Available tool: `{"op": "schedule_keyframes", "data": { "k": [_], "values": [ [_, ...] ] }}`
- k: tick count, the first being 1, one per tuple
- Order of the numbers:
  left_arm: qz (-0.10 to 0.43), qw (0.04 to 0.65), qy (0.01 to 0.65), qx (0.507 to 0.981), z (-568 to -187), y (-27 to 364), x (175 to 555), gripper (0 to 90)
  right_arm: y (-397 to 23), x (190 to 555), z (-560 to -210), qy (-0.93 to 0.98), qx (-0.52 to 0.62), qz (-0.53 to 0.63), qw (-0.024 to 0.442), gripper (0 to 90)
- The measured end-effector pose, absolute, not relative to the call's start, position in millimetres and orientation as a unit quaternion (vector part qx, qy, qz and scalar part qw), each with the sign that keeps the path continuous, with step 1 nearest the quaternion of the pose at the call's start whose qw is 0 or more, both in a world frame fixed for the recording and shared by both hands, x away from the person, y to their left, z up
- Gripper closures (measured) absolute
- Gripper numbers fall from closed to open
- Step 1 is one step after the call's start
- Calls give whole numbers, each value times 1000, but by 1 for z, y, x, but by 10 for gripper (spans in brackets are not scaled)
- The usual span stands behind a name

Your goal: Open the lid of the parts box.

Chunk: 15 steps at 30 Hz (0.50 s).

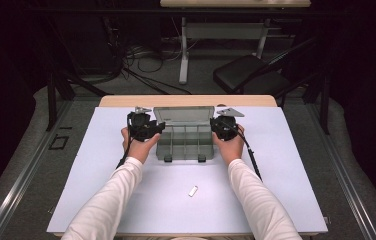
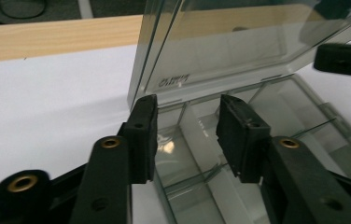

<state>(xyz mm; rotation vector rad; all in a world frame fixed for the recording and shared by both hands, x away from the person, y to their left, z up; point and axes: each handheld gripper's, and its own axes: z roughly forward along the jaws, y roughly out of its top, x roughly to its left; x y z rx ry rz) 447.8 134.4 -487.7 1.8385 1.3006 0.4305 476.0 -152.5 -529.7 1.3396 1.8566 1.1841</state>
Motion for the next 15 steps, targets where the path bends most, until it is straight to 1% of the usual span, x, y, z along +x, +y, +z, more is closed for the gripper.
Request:
{"op": "schedule_keyframes", "data": {
  "k": [4, 5, 8, 12, 15],
  "values": [
    [174, 394, 524, 735, -495, 132, 444, 525, -152, 476, -530, 692, 498, 442, 278, 851],
    [173, 391, 523, 737, -497, 131, 443, 485, -152, 476, -530, 693, 498, 441, 278, 851],
    [165, 388, 519, 743, -501, 131, 441, 482, -152, 475, -530, 693, 499, 441, 278, 851],
    [150, 377, 517, 754, -506, 133, 440, 450, -152, 475, -529, 694, 498, 440, 278, 850],
    [144, 375, 517, 756, -509, 135, 438, 445, -153, 475, -529, 694, 497, 439, 279, 851]
  ]
}}
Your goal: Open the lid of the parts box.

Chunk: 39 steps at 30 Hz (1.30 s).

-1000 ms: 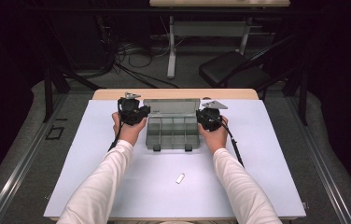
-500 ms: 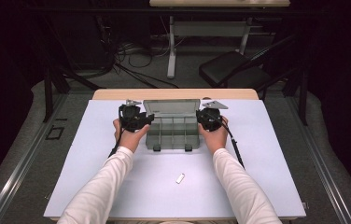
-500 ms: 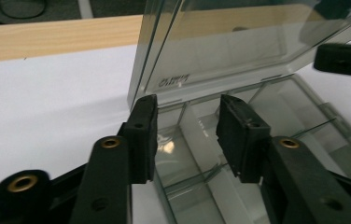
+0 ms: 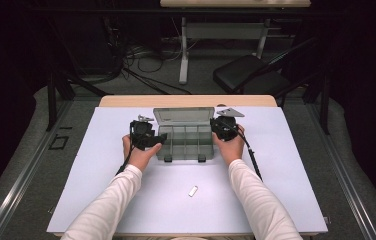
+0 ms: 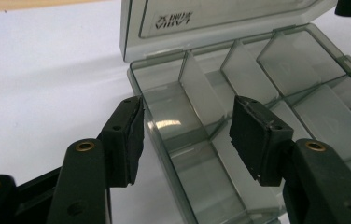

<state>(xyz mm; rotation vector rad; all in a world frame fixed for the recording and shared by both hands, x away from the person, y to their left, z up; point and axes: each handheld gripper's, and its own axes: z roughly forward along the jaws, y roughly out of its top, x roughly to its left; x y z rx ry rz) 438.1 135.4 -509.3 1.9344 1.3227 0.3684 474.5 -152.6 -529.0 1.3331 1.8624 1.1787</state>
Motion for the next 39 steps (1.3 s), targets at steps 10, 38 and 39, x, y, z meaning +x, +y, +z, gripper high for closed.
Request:
{"op": "schedule_keyframes", "data": {
  "k": [10, 38, 39],
  "values": [
    [129, 360, 521, 763, -524, 142, 436, 445, -153, 474, -529, 694, 498, 440, 279, 850],
    [161, 324, 463, 809, -557, 132, 445, 525, -151, 474, -529, 690, 500, 444, 279, 851],
    [161, 324, 463, 809, -557, 132, 445, 528, -151, 474, -529, 690, 500, 444, 279, 851]
  ]
}}
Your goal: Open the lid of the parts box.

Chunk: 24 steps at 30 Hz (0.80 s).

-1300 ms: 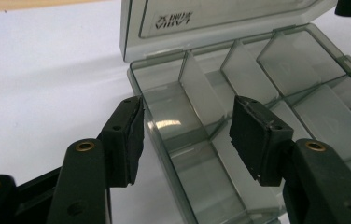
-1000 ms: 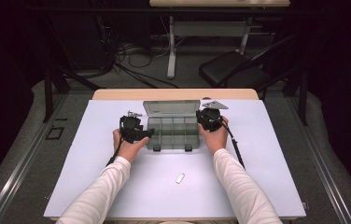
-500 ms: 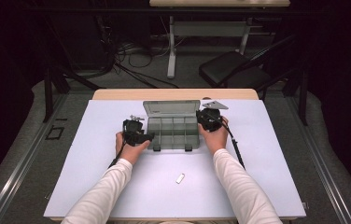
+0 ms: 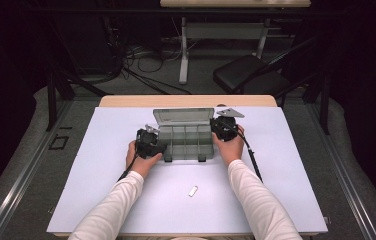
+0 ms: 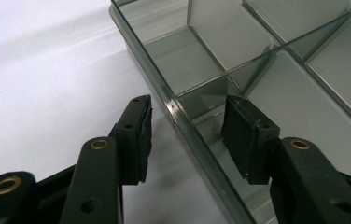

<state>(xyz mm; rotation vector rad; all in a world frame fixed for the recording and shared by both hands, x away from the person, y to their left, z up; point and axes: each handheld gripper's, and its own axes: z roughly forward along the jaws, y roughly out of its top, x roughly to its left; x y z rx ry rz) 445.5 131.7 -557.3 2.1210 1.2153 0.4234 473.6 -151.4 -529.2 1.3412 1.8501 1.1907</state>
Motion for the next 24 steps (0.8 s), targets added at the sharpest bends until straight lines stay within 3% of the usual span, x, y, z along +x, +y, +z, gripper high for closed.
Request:
{"op": "schedule_keyframes", "data": {
  "k": [24],
  "values": [
    [155, 359, 427, 815, -564, 141, 448, 539, -146, 473, -528, 675, 511, 440, 300, 858]
  ]
}}
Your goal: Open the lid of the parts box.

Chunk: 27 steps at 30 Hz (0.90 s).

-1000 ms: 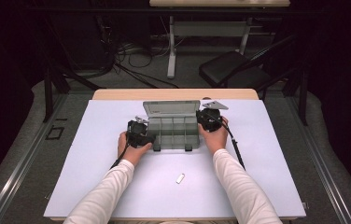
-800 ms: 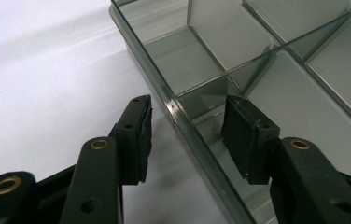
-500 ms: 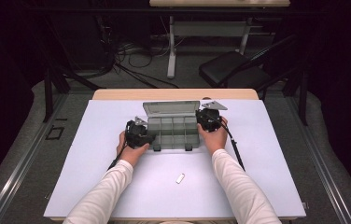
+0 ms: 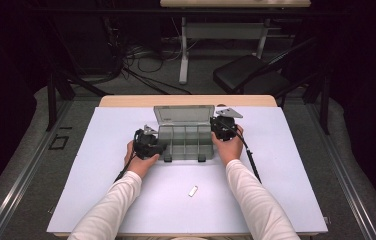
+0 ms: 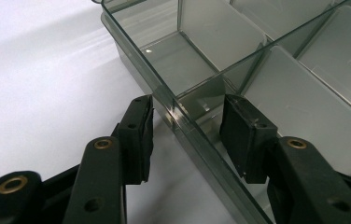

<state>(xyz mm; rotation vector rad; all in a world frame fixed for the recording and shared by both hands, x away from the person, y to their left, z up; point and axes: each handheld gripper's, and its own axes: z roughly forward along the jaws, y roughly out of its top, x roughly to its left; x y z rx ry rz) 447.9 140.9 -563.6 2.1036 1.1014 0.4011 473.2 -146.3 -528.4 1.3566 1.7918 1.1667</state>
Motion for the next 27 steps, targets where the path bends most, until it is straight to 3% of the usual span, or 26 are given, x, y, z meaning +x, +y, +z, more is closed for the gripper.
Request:
{"op": "schedule_keyframes", "data": {
  "k": [27],
  "values": [
    [150, 372, 433, 807, -566, 143, 447, 541, -141, 499, -522, 652, 574, 416, 268, 881]
  ]
}}
